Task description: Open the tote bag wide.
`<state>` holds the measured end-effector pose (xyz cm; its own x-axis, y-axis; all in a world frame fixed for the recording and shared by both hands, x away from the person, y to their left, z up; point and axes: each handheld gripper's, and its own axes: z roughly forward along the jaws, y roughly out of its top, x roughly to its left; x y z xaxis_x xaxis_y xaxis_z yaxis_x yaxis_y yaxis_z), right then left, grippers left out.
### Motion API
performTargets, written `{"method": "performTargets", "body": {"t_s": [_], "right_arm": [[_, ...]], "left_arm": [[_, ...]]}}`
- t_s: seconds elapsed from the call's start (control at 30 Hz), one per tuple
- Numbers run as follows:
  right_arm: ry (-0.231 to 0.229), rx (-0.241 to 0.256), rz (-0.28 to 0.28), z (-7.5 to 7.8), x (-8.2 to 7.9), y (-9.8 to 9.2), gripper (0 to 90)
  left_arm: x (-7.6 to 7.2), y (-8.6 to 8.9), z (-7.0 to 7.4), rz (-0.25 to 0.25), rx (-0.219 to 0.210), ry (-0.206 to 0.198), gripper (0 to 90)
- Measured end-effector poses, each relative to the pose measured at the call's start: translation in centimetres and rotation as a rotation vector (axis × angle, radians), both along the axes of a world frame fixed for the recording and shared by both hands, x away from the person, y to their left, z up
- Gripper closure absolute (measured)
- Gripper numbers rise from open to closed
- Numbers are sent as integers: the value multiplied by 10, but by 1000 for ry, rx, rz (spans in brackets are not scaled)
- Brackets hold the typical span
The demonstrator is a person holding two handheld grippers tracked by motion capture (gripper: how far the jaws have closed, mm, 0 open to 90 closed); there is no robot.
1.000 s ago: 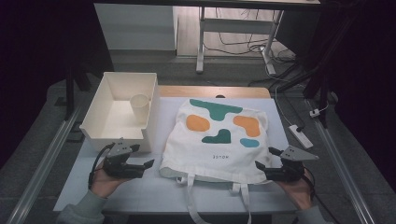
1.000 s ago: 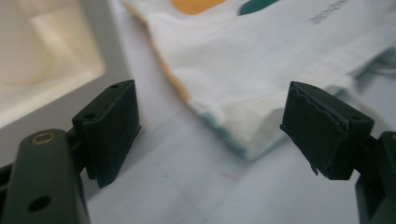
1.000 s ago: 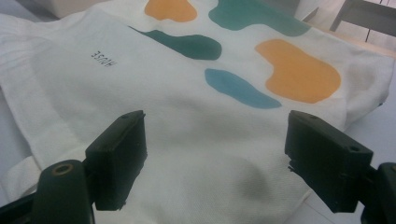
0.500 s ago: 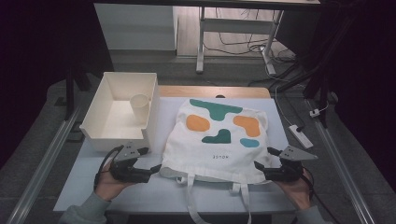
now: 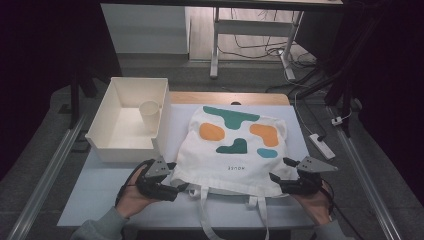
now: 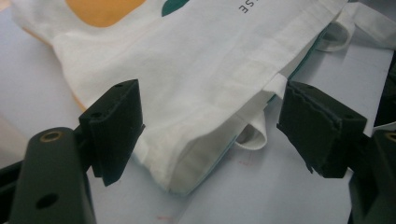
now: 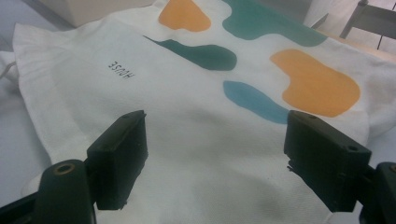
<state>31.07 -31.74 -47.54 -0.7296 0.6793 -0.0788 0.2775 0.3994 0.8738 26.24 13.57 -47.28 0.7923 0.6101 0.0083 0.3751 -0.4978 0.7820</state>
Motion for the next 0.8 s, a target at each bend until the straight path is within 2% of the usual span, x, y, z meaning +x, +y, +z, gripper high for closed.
{"method": "performTargets", "body": {"t_s": [0.2, 0.3, 0.5, 0.6, 0.8], "right_arm": [[8, -10, 5, -1, 0, 3, 218], [-4, -11, 4, 0, -1, 4, 216], [1, -6, 12, -1, -1, 4, 217], [2, -6, 13, -1, -1, 5, 217], [0, -15, 21, -1, -2, 8, 217]], "left_arm": [[12, -15, -3, -23, 25, 7, 218], [16, -23, -4, -35, 30, 2, 218], [25, -39, -7, -63, 50, 18, 218], [25, -48, -7, -88, 53, 23, 219], [22, -65, -5, -151, 85, 27, 220]]}}
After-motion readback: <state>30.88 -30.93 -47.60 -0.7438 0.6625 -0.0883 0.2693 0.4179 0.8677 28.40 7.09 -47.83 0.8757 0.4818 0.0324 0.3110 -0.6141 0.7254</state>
